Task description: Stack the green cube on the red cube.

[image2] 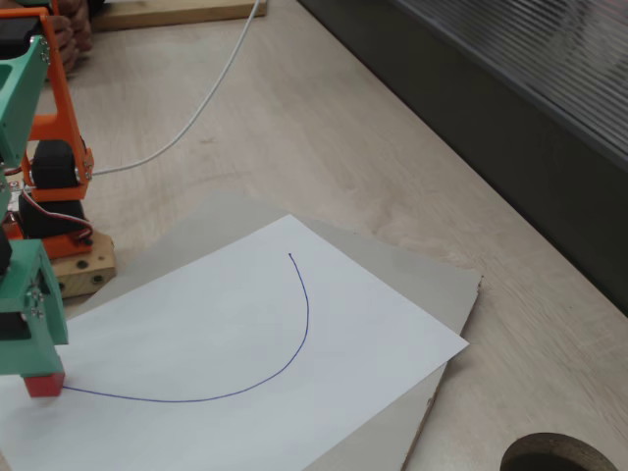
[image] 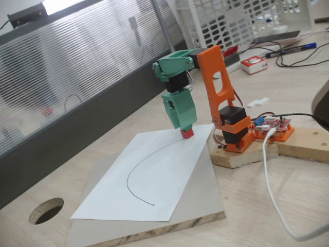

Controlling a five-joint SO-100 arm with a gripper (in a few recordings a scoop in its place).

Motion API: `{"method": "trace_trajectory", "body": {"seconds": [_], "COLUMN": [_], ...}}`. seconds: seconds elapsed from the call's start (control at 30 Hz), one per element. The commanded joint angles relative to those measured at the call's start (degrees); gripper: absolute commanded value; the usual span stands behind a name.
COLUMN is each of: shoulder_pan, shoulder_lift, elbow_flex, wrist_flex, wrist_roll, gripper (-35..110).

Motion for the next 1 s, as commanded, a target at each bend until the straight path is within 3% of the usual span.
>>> {"method": "trace_trajectory", "body": {"seconds": [0.0, 0.97], "shoulder_pan": [0.35, 0.35], "shoulder_lift": [1.58, 9.76], "elbow_flex": [-0.62, -0.79], "wrist_flex": [1.05, 1.05], "wrist_roll": [0.62, 0.88], "gripper": [25, 24]}}
